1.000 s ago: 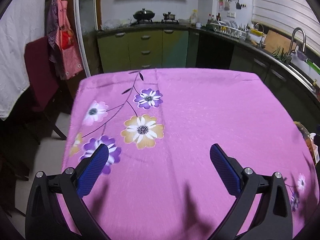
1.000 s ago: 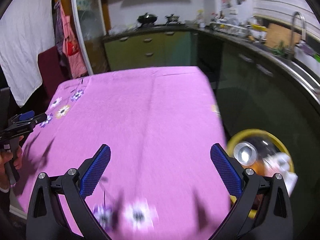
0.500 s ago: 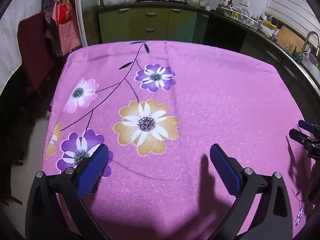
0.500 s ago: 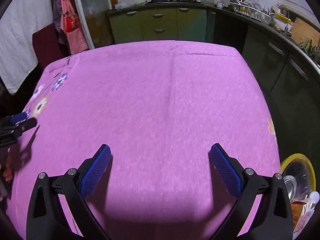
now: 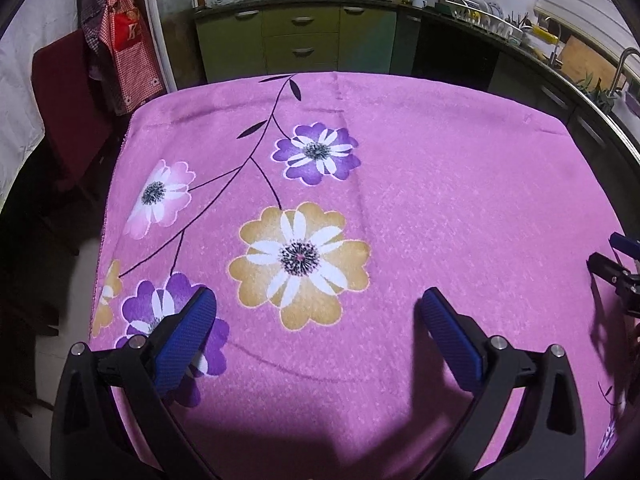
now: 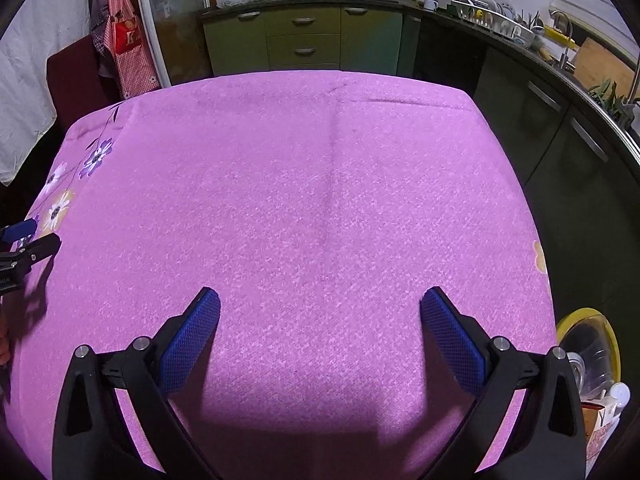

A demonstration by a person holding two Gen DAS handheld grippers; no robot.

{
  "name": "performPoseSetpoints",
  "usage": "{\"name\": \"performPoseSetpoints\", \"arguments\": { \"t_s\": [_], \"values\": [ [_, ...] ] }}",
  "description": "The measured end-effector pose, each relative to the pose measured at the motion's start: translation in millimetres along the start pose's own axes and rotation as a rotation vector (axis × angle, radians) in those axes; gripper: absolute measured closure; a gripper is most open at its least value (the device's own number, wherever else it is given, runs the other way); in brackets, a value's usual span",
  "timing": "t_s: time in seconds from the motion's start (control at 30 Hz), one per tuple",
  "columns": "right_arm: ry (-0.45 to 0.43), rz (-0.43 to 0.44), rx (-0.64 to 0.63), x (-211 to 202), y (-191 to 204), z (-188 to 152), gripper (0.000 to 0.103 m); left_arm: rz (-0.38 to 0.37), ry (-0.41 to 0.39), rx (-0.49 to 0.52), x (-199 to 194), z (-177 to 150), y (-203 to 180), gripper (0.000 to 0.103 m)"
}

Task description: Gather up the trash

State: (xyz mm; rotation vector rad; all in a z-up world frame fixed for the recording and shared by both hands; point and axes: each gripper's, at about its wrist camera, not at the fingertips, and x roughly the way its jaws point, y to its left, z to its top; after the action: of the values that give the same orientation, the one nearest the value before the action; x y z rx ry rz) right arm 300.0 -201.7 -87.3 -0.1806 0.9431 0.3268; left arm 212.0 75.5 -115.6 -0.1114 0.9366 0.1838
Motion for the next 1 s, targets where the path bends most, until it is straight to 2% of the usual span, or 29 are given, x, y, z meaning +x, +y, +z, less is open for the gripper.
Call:
{"name": "performPoseSetpoints", "arguments": {
  "t_s": [1.0],
  "values": [
    [0.0,0.001,0.0,-1.6,-2.7,-1.4,0.003,0.01,0.0,-0.007,2.8,2.5,-1.1,0.005]
  ]
}}
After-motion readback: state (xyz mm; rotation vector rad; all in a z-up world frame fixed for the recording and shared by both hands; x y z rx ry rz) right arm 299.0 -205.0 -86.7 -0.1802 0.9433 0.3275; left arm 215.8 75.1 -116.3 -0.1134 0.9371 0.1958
